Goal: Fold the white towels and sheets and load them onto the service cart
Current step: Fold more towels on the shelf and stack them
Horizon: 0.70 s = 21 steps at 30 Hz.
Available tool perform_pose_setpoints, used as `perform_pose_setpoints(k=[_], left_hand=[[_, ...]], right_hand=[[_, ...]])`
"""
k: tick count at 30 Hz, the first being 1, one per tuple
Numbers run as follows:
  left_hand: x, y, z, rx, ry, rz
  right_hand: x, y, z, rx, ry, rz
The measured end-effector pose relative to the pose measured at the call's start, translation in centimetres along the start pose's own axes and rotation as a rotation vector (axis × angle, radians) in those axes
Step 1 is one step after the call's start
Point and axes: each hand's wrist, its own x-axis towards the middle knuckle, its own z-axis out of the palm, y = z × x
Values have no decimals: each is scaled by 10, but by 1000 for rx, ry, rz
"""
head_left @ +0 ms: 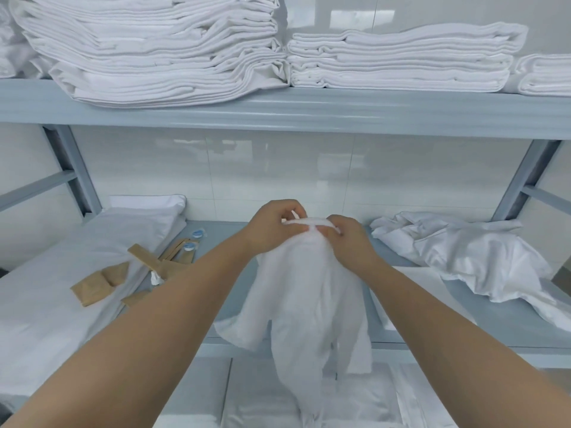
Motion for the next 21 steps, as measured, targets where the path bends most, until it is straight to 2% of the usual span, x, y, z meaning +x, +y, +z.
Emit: perform_pose_setpoints(k=[2, 4, 7, 10, 15, 18, 21], left_hand=[[-10, -10, -12, 81, 6, -59], [-22, -23, -25, 153, -2, -139], [-45, -39, -43, 203, -14, -275], [-69, -52, -58, 128, 13, -354], [-89, -44, -72, -75, 177, -318], [-89, -36, -78, -114, 282, -285], [-85, -23, -72, -112, 269, -280]], right_hand=[[0, -1, -7, 23, 130, 37], [0, 1, -14, 92, 219, 159], [-4, 5, -20, 113, 285, 277], [-14, 2, -15, 166, 317, 344], [-36, -19, 8, 121, 227, 301], [-49, -38, 11, 32, 163, 252], [-59, -64, 9, -11, 42, 127]])
